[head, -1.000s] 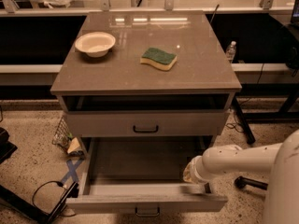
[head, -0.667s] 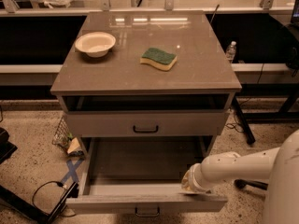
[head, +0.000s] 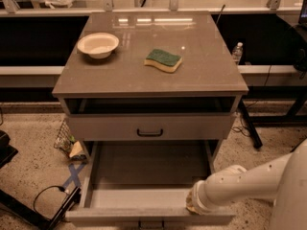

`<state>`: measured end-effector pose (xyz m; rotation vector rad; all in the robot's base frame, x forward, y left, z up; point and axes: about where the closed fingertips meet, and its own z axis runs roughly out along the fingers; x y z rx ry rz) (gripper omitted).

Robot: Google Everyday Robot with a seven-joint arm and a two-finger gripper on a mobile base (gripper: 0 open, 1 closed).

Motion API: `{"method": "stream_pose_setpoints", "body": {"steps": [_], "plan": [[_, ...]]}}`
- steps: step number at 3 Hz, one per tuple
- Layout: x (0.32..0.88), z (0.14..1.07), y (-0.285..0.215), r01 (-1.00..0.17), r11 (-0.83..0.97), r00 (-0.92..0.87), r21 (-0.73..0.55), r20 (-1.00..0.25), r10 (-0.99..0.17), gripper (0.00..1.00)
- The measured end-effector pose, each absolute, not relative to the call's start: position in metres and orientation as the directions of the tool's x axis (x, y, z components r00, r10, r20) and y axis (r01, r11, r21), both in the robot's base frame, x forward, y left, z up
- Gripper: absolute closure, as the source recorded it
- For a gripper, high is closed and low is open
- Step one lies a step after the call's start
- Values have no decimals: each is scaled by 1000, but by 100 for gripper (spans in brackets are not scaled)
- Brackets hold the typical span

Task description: Open middle drawer

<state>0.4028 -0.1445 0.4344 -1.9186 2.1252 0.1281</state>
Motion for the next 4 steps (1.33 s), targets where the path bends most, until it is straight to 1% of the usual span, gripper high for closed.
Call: {"method": "stream_pose_setpoints", "body": {"steps": [1,2,4], "plan": [[403,434,-144,-986,117,-83,-117,-260,-962,100],[402,434,-144,-986,116,-83,-116,-260,-962,85],[402,434,-144,-987,115,-81,-115,-260,-962,38]]}}
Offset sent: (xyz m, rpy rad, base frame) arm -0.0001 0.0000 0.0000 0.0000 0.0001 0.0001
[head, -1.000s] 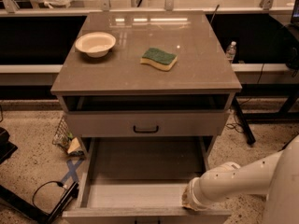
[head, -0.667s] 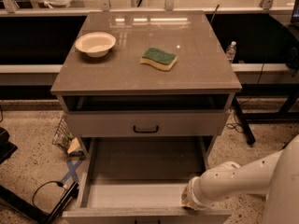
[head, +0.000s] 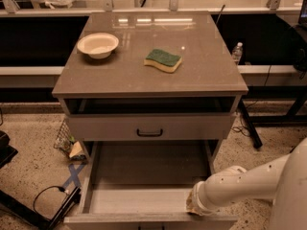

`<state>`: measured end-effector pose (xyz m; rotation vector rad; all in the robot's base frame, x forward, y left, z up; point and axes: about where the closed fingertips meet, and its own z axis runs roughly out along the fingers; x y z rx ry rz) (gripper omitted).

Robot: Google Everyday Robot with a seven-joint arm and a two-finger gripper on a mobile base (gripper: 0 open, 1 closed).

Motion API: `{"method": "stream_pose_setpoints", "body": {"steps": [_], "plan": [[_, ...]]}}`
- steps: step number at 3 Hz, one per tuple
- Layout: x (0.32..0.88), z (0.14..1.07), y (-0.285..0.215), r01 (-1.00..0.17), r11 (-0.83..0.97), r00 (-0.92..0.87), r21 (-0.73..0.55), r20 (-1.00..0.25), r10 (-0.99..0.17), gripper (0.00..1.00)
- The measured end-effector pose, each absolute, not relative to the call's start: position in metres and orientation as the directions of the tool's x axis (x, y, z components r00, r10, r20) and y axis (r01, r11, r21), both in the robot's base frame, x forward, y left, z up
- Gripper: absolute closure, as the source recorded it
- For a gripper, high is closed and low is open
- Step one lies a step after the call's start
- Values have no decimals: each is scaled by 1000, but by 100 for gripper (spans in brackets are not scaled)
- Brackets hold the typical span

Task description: Open middle drawer

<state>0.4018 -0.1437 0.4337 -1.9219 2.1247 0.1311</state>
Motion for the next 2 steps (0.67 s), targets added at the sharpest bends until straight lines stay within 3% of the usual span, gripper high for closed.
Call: {"method": "stream_pose_setpoints", "body": {"steps": [1,2], "plan": [[401,433,-143,-987,114,-81,-114,-260,-962,15],[401,433,-143,-987,113,-80,-113,-260,-962,0]]}}
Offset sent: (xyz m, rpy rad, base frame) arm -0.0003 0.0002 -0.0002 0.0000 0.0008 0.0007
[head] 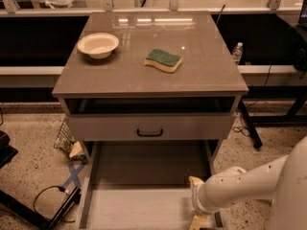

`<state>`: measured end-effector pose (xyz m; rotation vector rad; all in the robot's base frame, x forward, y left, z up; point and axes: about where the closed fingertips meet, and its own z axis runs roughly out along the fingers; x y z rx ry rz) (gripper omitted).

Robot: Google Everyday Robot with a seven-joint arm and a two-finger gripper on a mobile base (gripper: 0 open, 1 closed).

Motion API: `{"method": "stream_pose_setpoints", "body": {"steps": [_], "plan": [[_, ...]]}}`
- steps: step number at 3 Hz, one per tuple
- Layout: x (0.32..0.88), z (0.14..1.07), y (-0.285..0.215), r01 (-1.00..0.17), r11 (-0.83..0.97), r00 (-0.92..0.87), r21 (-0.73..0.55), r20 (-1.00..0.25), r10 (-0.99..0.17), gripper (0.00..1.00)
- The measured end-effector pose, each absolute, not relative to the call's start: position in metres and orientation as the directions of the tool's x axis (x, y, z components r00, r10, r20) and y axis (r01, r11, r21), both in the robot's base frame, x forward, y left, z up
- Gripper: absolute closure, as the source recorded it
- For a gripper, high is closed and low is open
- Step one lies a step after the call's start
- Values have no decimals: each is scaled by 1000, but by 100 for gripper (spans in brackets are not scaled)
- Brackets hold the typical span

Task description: Open middle drawer

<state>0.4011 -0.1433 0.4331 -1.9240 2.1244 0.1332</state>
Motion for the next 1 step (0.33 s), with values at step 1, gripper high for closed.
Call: {"method": "stream_pose_setpoints", "body": {"steps": [1], "plan": [[401,433,-143,-987,113,-80,-113,-260,-962,0]]}}
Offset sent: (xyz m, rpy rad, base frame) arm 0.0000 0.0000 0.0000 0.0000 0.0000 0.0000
